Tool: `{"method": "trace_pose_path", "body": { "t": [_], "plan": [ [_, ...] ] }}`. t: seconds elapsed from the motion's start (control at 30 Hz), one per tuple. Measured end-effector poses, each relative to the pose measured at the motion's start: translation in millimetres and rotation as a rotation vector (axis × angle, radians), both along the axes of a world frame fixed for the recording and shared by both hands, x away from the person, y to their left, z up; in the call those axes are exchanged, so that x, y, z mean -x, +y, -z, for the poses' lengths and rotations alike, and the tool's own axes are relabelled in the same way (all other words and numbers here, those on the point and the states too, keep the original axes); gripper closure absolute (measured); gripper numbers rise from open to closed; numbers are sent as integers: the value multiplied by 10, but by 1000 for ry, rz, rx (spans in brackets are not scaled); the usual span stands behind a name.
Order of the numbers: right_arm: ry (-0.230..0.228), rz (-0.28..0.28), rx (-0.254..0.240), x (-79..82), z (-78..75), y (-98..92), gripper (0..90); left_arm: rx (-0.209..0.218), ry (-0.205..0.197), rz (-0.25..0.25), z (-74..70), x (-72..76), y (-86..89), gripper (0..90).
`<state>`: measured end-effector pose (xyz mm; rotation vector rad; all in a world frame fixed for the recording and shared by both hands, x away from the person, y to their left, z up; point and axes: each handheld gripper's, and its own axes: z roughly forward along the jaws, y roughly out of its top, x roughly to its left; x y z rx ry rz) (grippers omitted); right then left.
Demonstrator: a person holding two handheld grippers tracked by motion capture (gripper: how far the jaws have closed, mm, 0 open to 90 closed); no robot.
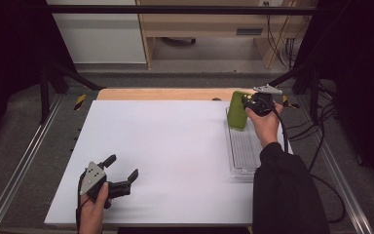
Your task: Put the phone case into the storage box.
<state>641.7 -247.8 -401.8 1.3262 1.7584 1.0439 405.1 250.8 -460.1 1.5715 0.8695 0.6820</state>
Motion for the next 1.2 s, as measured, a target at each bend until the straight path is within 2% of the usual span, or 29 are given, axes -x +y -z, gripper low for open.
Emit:
{"method": "trace_pose_path", "body": {
  "t": [0.43,0.67,1.2],
  "plan": [
    [0,7,13,-36,-4,63,517,-1,-2,4,-4,6,-4,29],
    [8,38,18,-39,0,43,399,-2,-3,6,-6,9,-8,29],
    [7,53,5,-6,-53,15,287,-1,-6,3,-10,13,2,29]
  ]
}}
